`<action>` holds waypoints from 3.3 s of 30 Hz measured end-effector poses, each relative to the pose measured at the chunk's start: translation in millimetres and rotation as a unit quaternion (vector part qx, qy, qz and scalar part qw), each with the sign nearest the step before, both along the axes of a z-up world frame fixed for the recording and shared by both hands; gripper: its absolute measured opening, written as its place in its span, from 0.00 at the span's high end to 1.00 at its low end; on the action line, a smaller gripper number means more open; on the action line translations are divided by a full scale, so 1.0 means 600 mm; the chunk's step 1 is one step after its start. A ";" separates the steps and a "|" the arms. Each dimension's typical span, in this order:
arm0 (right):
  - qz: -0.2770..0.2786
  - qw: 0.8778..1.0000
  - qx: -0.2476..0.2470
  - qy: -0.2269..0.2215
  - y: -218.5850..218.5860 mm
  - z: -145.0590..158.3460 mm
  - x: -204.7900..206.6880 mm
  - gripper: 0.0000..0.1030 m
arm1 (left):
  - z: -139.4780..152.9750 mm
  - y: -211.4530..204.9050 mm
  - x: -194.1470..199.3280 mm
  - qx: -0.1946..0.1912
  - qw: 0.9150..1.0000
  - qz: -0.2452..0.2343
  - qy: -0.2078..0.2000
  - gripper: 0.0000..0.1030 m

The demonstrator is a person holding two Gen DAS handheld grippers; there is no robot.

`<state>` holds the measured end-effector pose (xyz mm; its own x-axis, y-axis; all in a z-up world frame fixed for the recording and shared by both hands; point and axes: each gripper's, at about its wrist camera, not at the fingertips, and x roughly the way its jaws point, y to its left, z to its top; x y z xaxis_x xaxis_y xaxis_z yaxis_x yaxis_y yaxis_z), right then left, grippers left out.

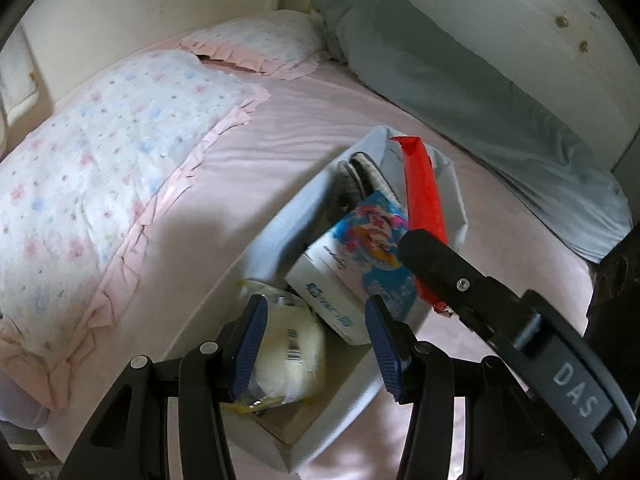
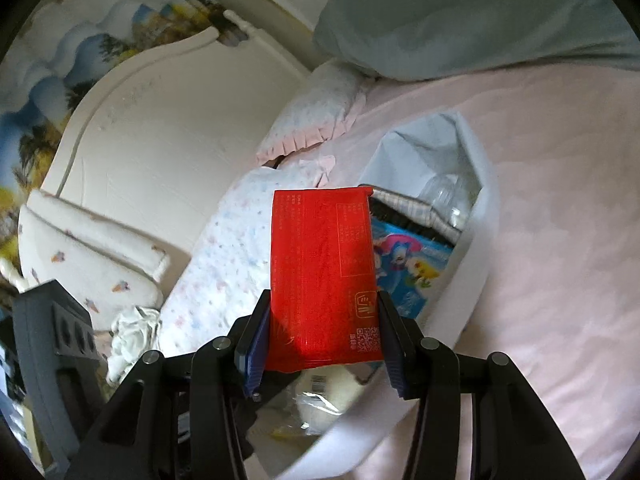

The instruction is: Organize objects

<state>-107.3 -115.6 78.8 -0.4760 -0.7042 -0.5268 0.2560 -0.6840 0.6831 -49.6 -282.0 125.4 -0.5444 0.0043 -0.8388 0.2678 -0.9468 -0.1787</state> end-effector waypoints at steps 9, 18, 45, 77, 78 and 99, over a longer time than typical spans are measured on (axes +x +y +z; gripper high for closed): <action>0.018 0.998 -0.035 -0.046 -0.029 -0.007 -0.003 0.44 | -0.009 -0.011 0.005 0.010 1.000 0.005 -0.012 0.52; 0.007 0.999 -0.040 -0.026 -0.013 -0.003 -0.002 0.44 | -0.013 0.009 0.006 -0.001 1.000 -0.007 -0.017 0.52; 0.024 0.987 0.086 -0.134 -0.069 -0.072 -0.056 1.00 | -0.071 -0.092 0.009 0.086 0.989 0.061 -0.100 0.77; -0.006 0.990 0.127 0.058 -0.014 0.052 0.042 0.70 | -0.006 0.013 0.011 0.014 0.999 -0.033 -0.009 0.74; -0.008 0.990 0.127 0.058 -0.016 0.051 0.041 0.70 | -0.008 0.015 0.011 0.014 0.999 -0.033 -0.012 0.74; -0.011 0.991 0.128 0.032 -0.003 0.048 0.035 0.67 | 0.017 0.030 0.031 -0.059 0.997 -0.027 0.030 0.74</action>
<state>-86.3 -117.6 107.4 -0.5283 -0.5398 -0.6554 0.2766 -0.8392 0.4682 -31.2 -263.7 135.6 -0.5952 -0.0614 -0.8013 0.2077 -0.9749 -0.0795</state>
